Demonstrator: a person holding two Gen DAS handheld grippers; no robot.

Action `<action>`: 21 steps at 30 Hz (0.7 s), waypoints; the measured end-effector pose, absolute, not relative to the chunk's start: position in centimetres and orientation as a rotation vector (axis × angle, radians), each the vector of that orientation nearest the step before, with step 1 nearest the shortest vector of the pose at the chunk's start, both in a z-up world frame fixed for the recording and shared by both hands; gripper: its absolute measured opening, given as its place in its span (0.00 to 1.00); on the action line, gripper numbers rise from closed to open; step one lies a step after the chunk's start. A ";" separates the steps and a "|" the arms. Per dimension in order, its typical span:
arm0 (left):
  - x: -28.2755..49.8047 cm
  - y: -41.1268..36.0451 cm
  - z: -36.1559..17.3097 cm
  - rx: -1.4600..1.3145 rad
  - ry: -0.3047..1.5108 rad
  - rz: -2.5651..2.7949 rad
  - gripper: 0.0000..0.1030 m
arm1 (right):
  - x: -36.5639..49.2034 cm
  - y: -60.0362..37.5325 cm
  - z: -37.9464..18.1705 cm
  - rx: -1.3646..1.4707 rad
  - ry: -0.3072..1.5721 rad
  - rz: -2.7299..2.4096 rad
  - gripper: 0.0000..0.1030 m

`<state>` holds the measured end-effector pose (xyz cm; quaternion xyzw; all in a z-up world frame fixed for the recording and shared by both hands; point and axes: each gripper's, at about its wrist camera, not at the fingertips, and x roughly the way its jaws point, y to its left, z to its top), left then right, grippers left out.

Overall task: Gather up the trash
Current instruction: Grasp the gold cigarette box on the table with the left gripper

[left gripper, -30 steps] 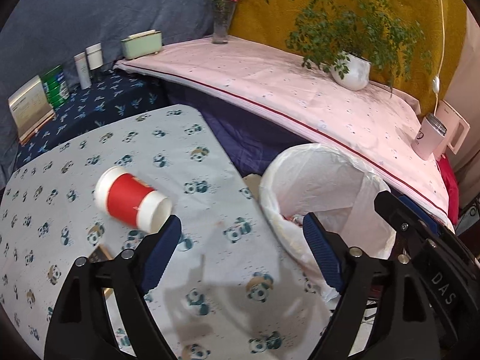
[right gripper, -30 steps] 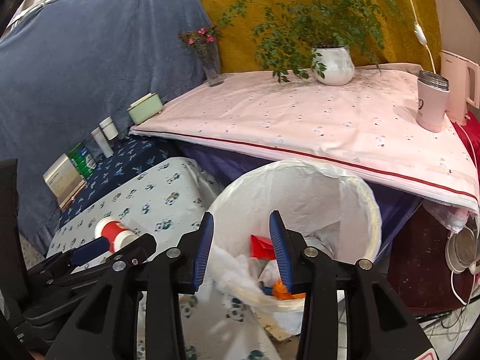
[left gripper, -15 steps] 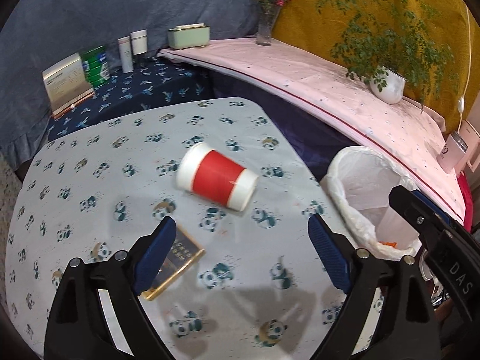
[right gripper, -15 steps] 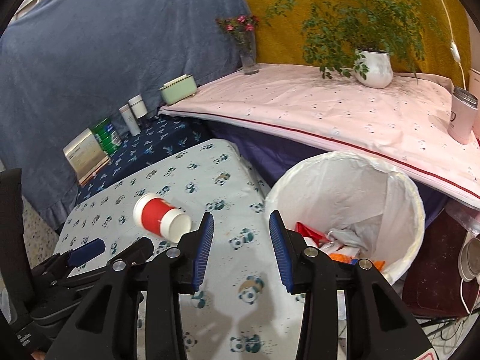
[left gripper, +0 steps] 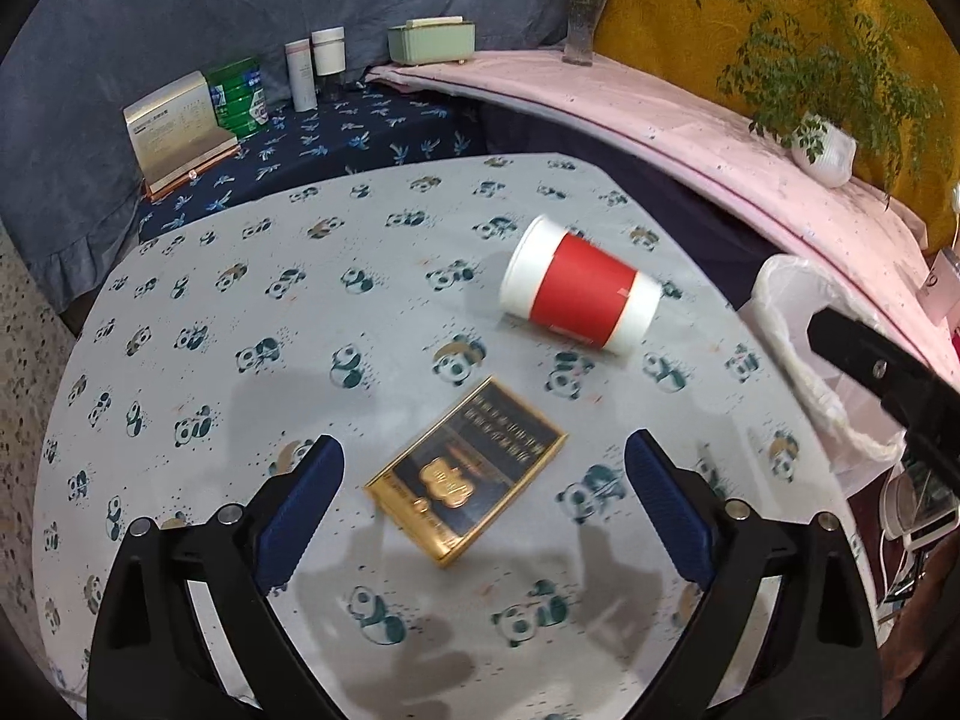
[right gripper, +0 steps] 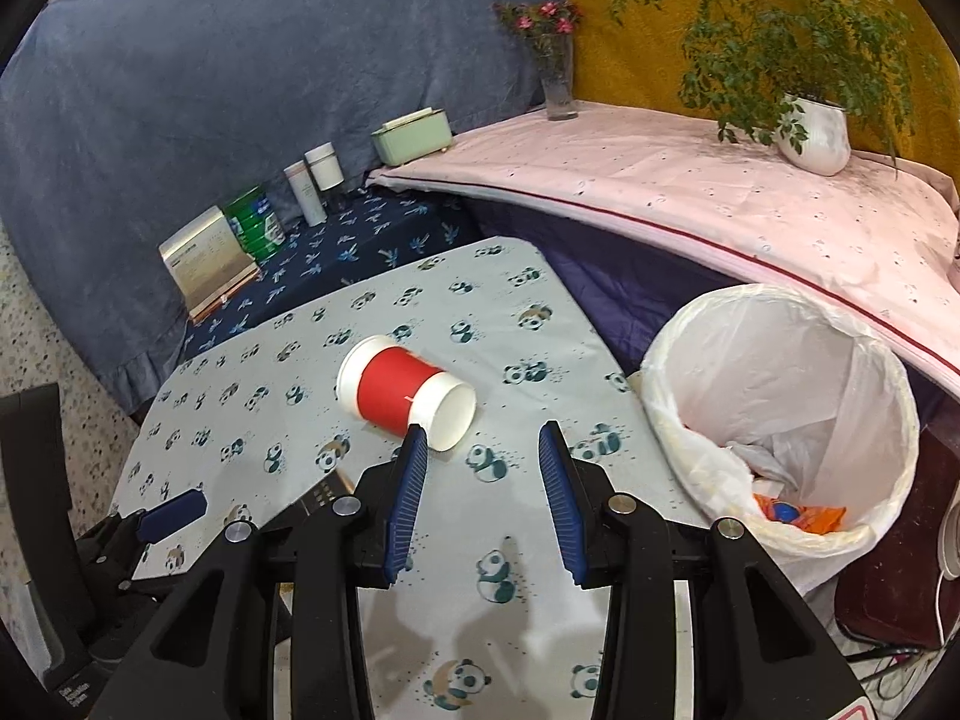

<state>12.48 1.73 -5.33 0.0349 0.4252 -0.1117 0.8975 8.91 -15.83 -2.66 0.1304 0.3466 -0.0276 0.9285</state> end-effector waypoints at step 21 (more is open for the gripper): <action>15.1 3.3 -11.4 0.176 0.979 -0.291 0.91 | 12.0 -12.9 -5.7 0.239 0.797 -0.026 0.37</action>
